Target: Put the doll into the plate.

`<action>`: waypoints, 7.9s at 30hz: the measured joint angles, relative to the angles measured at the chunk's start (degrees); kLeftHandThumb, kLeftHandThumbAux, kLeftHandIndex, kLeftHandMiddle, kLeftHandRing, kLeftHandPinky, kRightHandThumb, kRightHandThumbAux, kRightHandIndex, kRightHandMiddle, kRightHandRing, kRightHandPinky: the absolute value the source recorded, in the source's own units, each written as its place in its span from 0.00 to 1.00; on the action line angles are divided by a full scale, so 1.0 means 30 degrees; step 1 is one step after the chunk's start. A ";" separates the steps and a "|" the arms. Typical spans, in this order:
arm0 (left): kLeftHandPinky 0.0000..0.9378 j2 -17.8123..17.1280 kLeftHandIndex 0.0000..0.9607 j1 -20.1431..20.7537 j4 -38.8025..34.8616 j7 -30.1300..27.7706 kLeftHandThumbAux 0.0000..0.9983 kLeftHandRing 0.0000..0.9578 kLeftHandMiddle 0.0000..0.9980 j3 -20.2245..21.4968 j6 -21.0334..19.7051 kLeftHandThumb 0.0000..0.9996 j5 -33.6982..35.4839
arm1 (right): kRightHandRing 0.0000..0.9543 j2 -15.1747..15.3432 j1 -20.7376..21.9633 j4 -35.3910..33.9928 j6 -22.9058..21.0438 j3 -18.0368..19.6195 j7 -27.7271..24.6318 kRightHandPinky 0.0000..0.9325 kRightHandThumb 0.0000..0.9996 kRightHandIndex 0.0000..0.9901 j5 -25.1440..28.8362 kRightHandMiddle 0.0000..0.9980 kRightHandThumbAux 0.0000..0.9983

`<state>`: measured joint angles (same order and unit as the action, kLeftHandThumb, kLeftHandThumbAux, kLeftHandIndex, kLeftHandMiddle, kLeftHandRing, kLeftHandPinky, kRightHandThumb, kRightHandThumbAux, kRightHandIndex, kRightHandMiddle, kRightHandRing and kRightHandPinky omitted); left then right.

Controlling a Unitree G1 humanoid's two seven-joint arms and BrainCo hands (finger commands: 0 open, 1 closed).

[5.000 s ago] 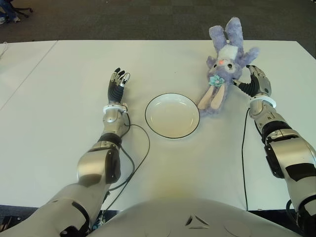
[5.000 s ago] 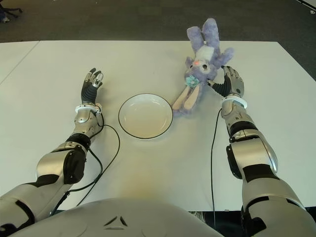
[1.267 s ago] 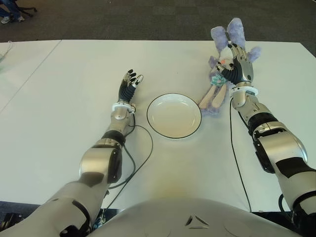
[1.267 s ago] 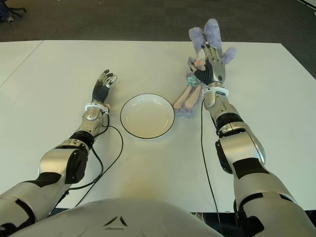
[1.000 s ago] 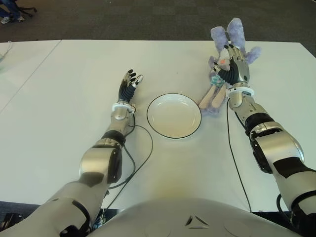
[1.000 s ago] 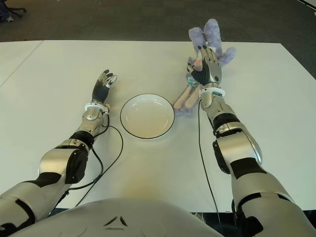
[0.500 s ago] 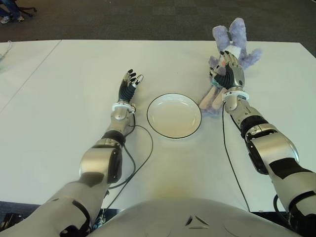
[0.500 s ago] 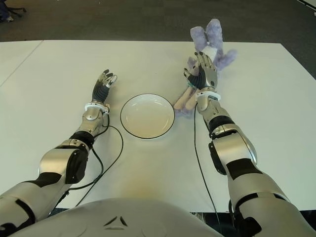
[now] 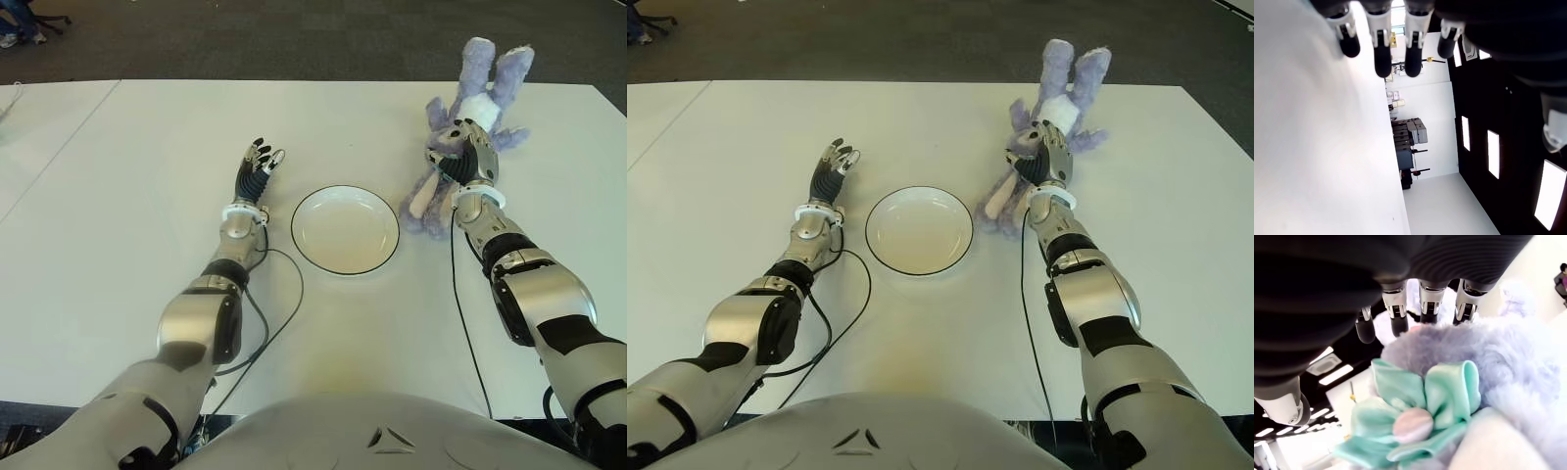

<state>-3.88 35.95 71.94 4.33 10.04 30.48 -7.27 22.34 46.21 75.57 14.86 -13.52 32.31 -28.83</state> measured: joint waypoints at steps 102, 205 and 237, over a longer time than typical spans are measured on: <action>0.14 0.0168 0.09 0.0002 -0.0010 -0.2045 0.43 0.14 0.14 0.1572 -0.0083 0.00 0.2030 | 0.87 0.1123 0.0551 0.0031 -0.2471 0.3415 -0.3484 0.90 0.71 0.45 0.1522 0.82 0.71; 0.02 -0.4148 0.00 0.7866 0.1549 -0.4469 0.43 0.06 0.07 -0.0661 -0.5634 0.00 -0.0256 | 0.76 -0.3442 0.1194 -0.0545 0.3434 0.6288 -0.2434 0.75 0.69 0.43 0.6342 0.71 0.72; 0.00 -0.2444 0.00 0.8892 0.1618 -0.6268 0.39 0.00 0.01 -0.4345 -0.5227 0.00 -0.2644 | 0.28 -0.4581 0.1513 -0.0387 0.1632 0.6557 0.1375 0.25 0.69 0.41 0.6267 0.24 0.72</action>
<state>-11.21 62.63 76.80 -14.48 -3.00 14.79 -15.21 8.60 50.75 74.41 19.76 6.15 36.43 -10.03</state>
